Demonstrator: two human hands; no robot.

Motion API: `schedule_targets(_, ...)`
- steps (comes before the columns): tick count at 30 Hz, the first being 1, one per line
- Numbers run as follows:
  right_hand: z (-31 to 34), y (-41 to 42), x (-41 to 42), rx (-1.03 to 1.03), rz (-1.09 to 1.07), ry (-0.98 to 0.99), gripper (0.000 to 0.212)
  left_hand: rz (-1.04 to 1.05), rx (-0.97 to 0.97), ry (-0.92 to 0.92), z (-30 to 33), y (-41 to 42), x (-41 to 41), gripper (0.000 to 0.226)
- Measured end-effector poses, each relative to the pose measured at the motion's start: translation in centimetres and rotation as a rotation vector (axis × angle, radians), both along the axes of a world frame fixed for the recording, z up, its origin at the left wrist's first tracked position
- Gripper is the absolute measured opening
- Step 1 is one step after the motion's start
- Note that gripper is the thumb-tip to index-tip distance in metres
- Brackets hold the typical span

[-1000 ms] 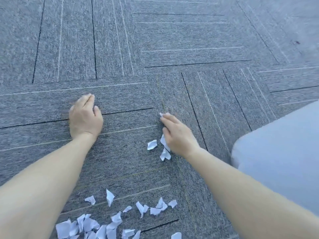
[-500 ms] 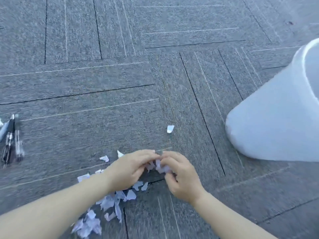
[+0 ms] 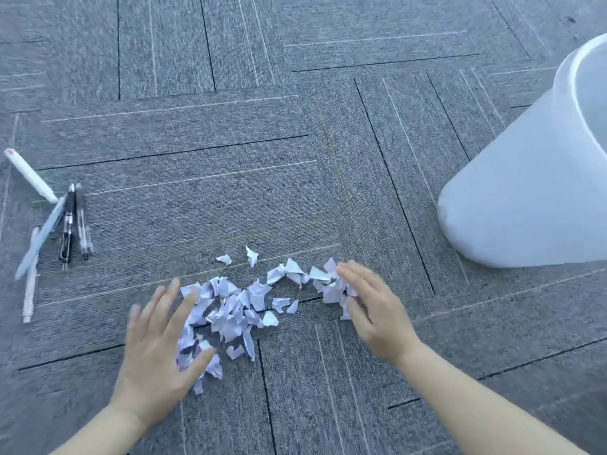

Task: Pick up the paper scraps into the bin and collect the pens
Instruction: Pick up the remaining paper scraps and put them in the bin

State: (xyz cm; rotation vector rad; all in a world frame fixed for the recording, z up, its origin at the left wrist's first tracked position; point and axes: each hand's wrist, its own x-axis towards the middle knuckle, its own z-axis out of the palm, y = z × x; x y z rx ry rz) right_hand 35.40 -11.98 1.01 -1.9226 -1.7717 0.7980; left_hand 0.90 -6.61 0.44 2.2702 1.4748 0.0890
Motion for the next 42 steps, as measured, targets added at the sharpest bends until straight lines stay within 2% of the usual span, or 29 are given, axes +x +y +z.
schedule_targets(5, -2.1, -4.3, -0.5, 0.009, -0.425, -0.033, 0.063, 0.207, -0.119, 0.105, -1.3, -5.3, -0.8, 0.103)
schedule_targets(11, -3.0, -2.2, -5.7, 0.027, -0.46, 0.082, 0.062, 0.22, -0.053, 0.089, -2.0, -4.6, 2.7, 0.099)
schedule_targets(17, -1.3, 2.7, -9.9, 0.091, -0.249, 0.284, 0.056, -0.022, 0.052, -0.048, -2.7, 0.3, 6.4, 0.076)
schedule_targets(19, -1.2, 3.6, -8.7, 0.143, -0.269, 0.242, 0.055, -0.077, 0.102, -0.053, -2.6, 1.5, 6.4, 0.08)
schedule_targets(21, -1.7, 4.2, -6.9, 0.102, -0.244, 0.146, 0.058, -0.105, 0.122, 0.011, -2.2, 2.3, 6.5, 0.092)
schedule_targets(23, -2.4, 4.5, -6.1, 0.01, -0.086, 0.002, 0.065, -0.149, 0.089, 0.099, -2.0, 3.1, 7.0, 0.104)
schedule_targets(25, -2.9, 4.6, -6.5, -0.003, 0.094, -0.114, 0.069, -0.226, 0.046, 0.148, -2.0, 4.1, 8.0, 0.105)
schedule_targets(28, -3.0, 4.3, -8.3, 0.044, 0.243, -0.065, 0.07, -0.305, -0.013, 0.053, -1.6, 5.0, 8.6, 0.098)
schedule_targets(32, -3.0, 2.2, -10.1, 0.07, 0.295, 0.018, 0.07, -0.392, -0.009, -0.076, -1.3, 2.9, 7.6, 0.092)
schedule_targets(35, -3.4, 1.0, -10.7, 0.144, 0.317, -0.06, 0.064, -0.374, 0.079, -0.069, -1.9, 0.9, 6.1, 0.097)
schedule_targets(38, -3.7, 0.9, -11.3, 0.204, 0.354, -0.306, 0.059, -0.356, 0.185, -0.003, -2.9, 0.0, 5.2, 0.093)
schedule_targets(42, -3.7, 2.4, -11.7, 0.364, 0.366, -0.362, 0.026, -0.346, 0.253, -0.093, -4.0, 0.9, 5.3, 0.055)
